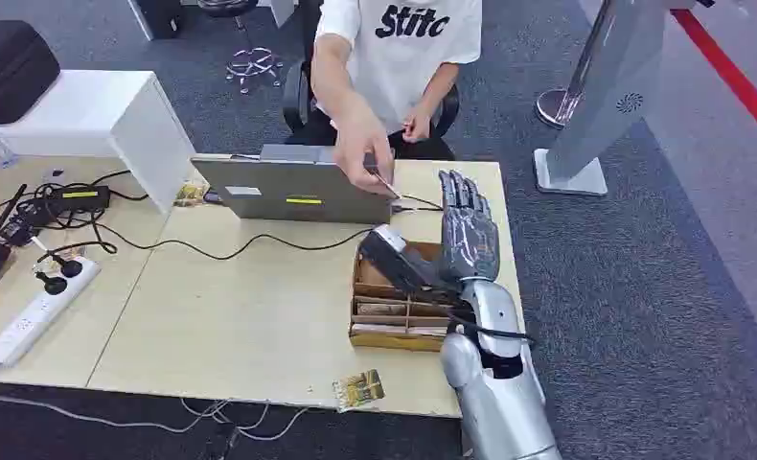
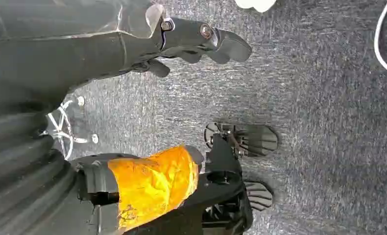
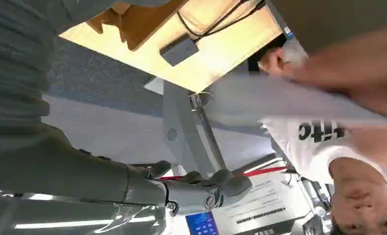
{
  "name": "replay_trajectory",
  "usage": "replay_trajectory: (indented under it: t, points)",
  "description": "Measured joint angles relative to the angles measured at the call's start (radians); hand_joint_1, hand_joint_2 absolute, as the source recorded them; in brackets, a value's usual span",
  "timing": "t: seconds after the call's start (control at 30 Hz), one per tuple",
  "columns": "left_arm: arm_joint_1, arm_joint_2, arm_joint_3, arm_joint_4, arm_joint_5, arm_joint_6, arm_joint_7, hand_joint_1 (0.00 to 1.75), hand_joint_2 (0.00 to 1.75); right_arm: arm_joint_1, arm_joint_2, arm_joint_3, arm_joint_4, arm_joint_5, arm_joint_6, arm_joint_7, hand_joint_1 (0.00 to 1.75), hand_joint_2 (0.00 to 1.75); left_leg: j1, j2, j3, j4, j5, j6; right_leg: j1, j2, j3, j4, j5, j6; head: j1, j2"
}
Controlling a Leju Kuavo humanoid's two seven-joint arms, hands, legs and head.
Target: Pass the card to the sensor for recognition and then transmit it.
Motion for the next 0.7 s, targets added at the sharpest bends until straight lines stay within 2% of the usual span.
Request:
replay_trajectory:
  t: [0.3,0.33,0.37,0.7]
  points:
    - [-0.001,-0.009,-0.021,0.000,0.000,0.008,0.009,0.00,1.75,-0.017,0.011,-0.026,0.025,-0.007,0.010,0.004,0.00,1.75,0.000,0.000,-0.001,0.000,0.000,0.000,0.000,0.000,0.000,0.000,0.000,0.000,0.000,0.000]
    - [-0.001,-0.010,-0.025,0.000,0.000,0.009,0.010,0.00,1.75,-0.016,0.011,-0.030,0.020,-0.012,0.015,0.006,0.54,1.75,0.000,0.000,-0.001,0.000,0.000,0.000,0.000,0.000,0.000,0.000,0.000,0.000,0.000,0.000]
    - [-0.001,-0.010,-0.027,0.000,0.000,0.010,0.011,0.00,1.75,-0.015,0.012,-0.034,0.016,-0.018,0.019,0.008,1.75,1.75,0.000,0.000,-0.001,0.000,0.000,0.000,0.000,0.000,0.000,0.000,0.000,0.000,0.001,0.000]
    - [-0.001,-0.014,-0.038,0.000,0.008,0.013,0.021,0.00,1.75,-0.001,0.012,-0.081,-0.045,-0.088,0.040,-0.005,1.75,1.75,0.000,0.000,-0.001,0.000,0.000,0.000,0.000,0.000,-0.001,0.000,0.000,0.000,0.001,0.000]
